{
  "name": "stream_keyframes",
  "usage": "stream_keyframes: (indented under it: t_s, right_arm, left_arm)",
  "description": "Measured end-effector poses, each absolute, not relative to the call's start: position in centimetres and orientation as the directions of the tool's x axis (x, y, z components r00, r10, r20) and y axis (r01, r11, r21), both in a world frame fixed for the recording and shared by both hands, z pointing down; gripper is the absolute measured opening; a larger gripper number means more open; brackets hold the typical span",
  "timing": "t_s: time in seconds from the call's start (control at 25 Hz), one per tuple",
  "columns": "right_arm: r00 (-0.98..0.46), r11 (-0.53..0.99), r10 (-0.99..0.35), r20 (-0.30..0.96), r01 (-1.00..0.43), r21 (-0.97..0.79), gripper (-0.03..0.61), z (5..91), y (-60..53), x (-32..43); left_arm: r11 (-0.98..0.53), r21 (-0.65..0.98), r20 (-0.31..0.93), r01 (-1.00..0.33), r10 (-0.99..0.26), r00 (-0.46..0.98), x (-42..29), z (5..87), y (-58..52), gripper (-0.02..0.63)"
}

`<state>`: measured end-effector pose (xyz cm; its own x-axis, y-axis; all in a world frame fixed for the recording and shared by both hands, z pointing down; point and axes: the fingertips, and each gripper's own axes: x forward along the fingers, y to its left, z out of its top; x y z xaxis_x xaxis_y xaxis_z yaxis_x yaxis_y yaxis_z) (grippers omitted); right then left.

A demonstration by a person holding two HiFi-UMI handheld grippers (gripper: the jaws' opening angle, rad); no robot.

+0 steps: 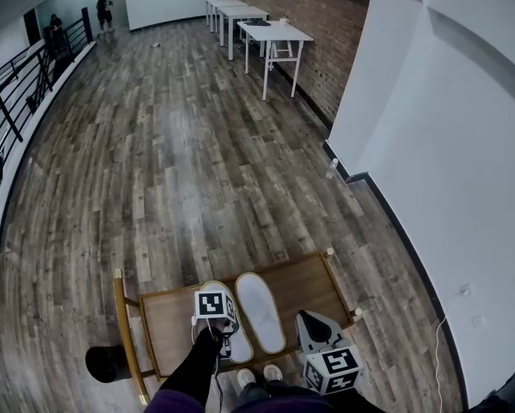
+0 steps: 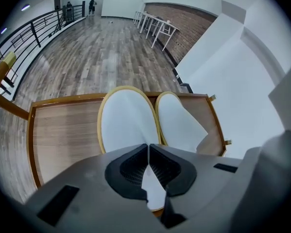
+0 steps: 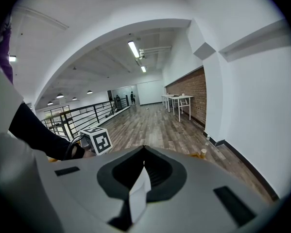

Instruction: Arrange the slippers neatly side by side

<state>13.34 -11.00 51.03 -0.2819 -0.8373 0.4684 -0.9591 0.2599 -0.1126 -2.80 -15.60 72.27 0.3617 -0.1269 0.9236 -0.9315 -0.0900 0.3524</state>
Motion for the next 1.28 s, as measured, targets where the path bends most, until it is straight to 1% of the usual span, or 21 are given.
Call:
stream_keyframes:
  t_s: [0.36,0.64,1.08,1.12,1.2,1.28]
  right_arm:
    - [-0.258,0.234,-0.840,0.477,-0.966,-0.111,-0.002,51.2,-11.4,14.0]
    - [-0.262,0.236,-0.837,0.481,-0.965,-0.114,-0.002,51.5,-11.7,13.7]
    - [-0.287,0.262,-0.826,0.486,-0.958,-0.119,-0.002,51.5,-12.1,12.7]
    - [-0.289,0.264,-0.825,0.486,-0.957,-0.120,-0.002,51.5,-12.2,12.6]
    - [-0.293,0.269,-0.824,0.484,-0.956,-0.120,-0.002,51.5,-12.2,12.6]
    - [-0.297,0.272,-0.824,0.483,-0.955,-0.122,-0.002,51.5,-12.3,12.4]
  left_arm:
    - [-0.103,0.362,0.924,-0.926,-0.092,0.371,-2.1,73.2,-16.0,0.011]
    - [-0.083,0.343,0.930,-0.936,-0.107,0.351,-2.3,73.7,-16.2,0.012]
    - [-0.104,0.401,0.905,-0.910,-0.111,0.411,-1.5,73.0,-16.3,0.012]
    - [-0.109,0.404,0.902,-0.908,-0.114,0.415,-1.4,72.9,-16.3,0.017]
    - [-0.114,0.411,0.897,-0.904,-0.127,0.424,-1.3,72.7,-16.4,0.064]
    - [-0.114,0.417,0.892,-0.902,-0.140,0.430,-1.3,72.5,-16.5,0.081]
